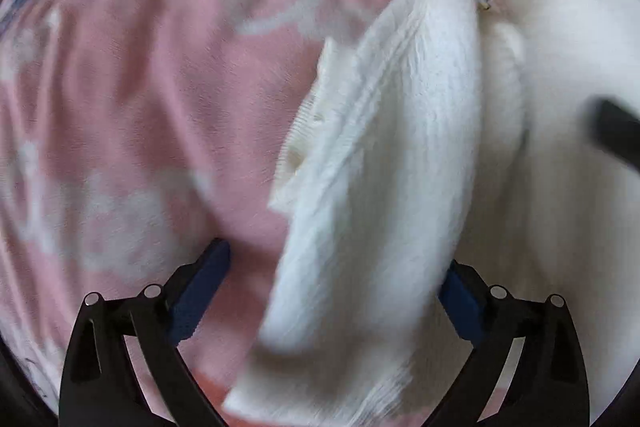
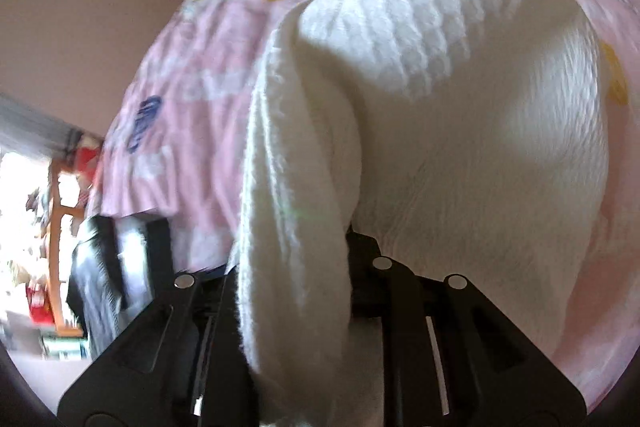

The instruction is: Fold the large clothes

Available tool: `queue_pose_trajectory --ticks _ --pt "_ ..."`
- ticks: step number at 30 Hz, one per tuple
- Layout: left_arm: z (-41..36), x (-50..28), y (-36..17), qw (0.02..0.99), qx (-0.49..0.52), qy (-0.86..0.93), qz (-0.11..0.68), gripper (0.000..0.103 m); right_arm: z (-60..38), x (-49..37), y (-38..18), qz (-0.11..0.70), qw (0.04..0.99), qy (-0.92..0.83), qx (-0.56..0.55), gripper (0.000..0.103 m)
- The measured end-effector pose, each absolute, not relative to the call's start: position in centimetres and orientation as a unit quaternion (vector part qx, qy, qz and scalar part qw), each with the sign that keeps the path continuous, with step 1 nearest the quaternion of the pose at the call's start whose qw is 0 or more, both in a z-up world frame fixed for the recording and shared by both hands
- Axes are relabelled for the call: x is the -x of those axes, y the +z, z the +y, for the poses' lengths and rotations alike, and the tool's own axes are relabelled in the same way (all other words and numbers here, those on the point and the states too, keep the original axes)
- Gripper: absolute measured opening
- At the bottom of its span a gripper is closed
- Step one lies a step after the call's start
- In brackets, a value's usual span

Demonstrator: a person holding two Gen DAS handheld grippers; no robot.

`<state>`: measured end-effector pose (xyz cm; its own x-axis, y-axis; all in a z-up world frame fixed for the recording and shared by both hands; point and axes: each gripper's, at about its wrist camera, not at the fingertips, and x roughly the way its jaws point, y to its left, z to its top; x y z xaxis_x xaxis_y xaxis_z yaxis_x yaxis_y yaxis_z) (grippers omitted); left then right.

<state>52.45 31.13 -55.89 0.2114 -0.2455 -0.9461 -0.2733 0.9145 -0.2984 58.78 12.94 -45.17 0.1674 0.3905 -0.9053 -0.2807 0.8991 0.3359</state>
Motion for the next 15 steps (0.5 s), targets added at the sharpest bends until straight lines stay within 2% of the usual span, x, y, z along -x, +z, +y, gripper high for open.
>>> queue_pose_trajectory --ticks 4,7,8,12,15 --pt "33.2 -50.6 -53.6 0.75 0.221 0.013 0.624 0.094 14.7 -58.4 -47.0 0.606 0.77 0.195 -0.041 0.036" --pt "34.5 -48.7 -51.9 0.754 0.204 0.038 0.623 0.086 17.7 -57.6 -46.9 0.593 0.781 0.195 -0.02 0.032" --pt "35.1 -48.1 -51.5 0.758 0.196 0.044 0.621 0.086 18.5 -57.3 -46.8 0.592 0.783 0.19 -0.01 0.027" --pt "38.1 -46.5 -50.9 0.748 0.202 0.072 0.628 0.086 19.0 -57.3 -50.0 0.603 0.779 0.166 -0.041 0.027" --pt "39.8 -45.1 -49.1 0.752 0.217 0.082 0.617 0.086 20.8 -56.1 -49.4 0.587 0.793 0.165 0.0 0.027"
